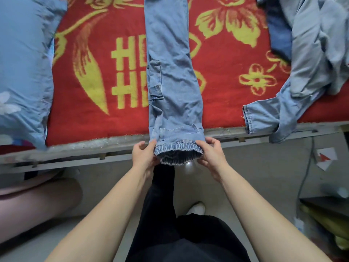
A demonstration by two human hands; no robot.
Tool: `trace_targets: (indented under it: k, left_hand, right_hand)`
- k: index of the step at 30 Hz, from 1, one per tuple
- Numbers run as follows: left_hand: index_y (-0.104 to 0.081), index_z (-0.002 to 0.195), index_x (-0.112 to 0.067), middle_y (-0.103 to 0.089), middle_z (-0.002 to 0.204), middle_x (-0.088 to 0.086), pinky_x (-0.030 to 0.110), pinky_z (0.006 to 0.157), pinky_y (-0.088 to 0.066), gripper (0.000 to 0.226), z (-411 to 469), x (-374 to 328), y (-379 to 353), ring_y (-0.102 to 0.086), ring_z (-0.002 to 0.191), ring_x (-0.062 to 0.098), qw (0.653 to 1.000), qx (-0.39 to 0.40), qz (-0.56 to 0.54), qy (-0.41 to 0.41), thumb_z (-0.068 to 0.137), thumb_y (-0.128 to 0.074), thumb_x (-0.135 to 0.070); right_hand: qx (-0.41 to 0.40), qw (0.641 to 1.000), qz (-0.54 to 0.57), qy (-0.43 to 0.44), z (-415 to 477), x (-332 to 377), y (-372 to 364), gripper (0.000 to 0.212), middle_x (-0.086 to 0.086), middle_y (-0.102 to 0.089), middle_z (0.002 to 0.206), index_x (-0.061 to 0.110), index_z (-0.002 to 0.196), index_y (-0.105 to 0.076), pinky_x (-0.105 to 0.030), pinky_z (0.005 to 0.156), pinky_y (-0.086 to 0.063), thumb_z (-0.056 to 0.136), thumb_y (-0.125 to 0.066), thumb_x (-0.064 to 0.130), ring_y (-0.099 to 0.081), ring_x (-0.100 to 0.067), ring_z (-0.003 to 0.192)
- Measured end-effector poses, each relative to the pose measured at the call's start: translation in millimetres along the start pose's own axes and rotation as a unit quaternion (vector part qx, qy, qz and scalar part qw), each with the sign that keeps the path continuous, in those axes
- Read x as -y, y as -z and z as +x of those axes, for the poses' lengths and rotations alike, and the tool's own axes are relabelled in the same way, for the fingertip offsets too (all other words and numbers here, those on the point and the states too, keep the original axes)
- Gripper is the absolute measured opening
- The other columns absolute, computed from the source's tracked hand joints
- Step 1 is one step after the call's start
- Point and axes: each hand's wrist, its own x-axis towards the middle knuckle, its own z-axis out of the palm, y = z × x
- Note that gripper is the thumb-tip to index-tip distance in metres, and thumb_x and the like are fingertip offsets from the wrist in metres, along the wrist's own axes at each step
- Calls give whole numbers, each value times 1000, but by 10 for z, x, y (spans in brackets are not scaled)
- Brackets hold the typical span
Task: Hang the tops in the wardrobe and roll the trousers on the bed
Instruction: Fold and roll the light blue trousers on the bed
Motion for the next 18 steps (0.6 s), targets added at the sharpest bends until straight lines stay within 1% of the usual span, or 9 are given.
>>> trace_targets:
  k: [2,4,6,8,10,11,13,15,18]
  left_hand:
    - [-60,115,-20,-68,112,11,48,83,-58,30,135,-265,-102,-69,93,31,998,-1,30,-54,88,-68,-31]
    - [-69,104,-17,-72,97,8,36,65,-59,16,298,-580,-245,-69,81,24,996,17,5,-92,93,-59,-20]
    - [-68,108,-8,-68,86,5,30,57,-56,27,541,-885,-388,-64,71,19,995,33,-47,-76,94,-46,-8]
    - [-60,122,-2,-63,98,6,32,75,-57,36,813,-1120,-474,-63,85,19,994,79,-40,-66,91,-42,0]
    - [-51,132,-8,-57,115,7,34,92,-54,46,1120,-1276,-541,-59,103,17,983,128,81,-102,87,-57,-2]
    - [-48,134,-12,-55,119,6,33,94,-51,54,1273,-1336,-586,-58,106,15,967,149,161,-128,84,-68,-9]
    - [-48,132,-14,-56,123,5,33,95,-48,64,1588,-1405,-718,-58,109,18,928,146,289,-187,79,-80,-31]
    - [-53,120,-16,-61,121,7,33,90,-45,57,1887,-1432,-856,-58,109,25,889,93,391,-220,80,-74,-51]
    - [-50,98,-19,-64,105,9,34,73,-38,42,2295,-1397,-996,-58,97,30,864,49,468,-182,87,-62,-57]
  right_hand:
    - [5,997,-42,58,149,272,-105,40,-1,-64,119,33,121,-55,-36,68,-57,85,-69,42,-67,-24,96]
    - [1,992,-75,98,342,580,-242,31,0,-67,121,29,119,-66,-46,92,-55,91,-60,42,-64,-24,112]
    - [2,993,-67,96,575,877,-379,30,-2,-72,112,25,110,-72,-42,83,-57,92,-50,35,-68,-25,103]
    - [12,996,-54,74,834,1113,-505,25,-2,-71,92,23,94,-71,-27,53,-51,88,-47,24,-67,-21,78]
    - [14,991,-109,72,1134,1290,-620,14,0,-63,84,23,86,-62,-20,47,-41,87,-49,17,-60,-13,66]
    - [10,986,-148,79,1274,1373,-688,8,1,-62,83,22,85,-60,-21,48,-40,90,-54,21,-59,-10,62]
    - [-19,964,-249,91,1593,1490,-826,30,-1,-69,83,19,79,-61,-30,61,-49,93,-59,45,-65,-16,67]
    - [-84,924,-363,87,1902,1566,-921,53,-11,-73,86,16,65,-54,-37,76,-51,90,-55,62,-67,-30,83]
    - [-145,889,-434,32,2315,1565,-1033,62,-16,-72,98,14,65,-56,-37,79,-48,83,-52,73,-64,-34,98]
